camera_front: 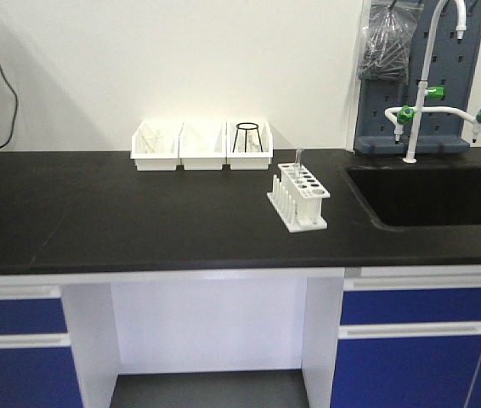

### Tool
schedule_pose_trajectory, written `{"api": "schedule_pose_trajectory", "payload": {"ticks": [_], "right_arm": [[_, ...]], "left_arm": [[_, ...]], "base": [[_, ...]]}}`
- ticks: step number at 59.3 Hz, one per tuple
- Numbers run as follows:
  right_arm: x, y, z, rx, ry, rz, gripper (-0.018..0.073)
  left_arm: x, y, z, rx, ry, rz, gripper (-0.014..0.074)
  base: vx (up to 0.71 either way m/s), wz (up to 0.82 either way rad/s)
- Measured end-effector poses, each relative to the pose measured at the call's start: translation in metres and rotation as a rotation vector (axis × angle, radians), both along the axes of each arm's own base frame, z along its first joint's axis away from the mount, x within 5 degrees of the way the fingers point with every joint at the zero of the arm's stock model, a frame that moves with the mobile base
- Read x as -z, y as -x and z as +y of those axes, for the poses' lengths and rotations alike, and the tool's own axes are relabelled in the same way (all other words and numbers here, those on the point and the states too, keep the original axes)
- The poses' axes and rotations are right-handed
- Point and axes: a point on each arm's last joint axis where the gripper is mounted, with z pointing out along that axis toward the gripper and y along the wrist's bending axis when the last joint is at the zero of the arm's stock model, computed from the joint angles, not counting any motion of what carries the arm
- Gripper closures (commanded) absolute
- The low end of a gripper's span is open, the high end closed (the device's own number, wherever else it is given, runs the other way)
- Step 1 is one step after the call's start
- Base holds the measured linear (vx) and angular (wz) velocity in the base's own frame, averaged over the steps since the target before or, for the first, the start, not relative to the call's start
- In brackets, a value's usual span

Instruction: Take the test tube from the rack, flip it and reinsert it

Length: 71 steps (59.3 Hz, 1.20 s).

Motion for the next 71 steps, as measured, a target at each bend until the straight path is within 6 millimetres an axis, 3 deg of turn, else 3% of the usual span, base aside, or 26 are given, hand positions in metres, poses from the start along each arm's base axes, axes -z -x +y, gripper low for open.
{"api": "schedule_pose_trajectory", "payload": {"ticks": [71], "right_arm": [[0.0001,0.0000,0.0000,0.000,0.000,0.001,0.0571]], "left_arm": [[0.0000,0.0000,0.0000,0.000,0.000,0.000,0.0603]], "base": [[0.47,-0.01]]}}
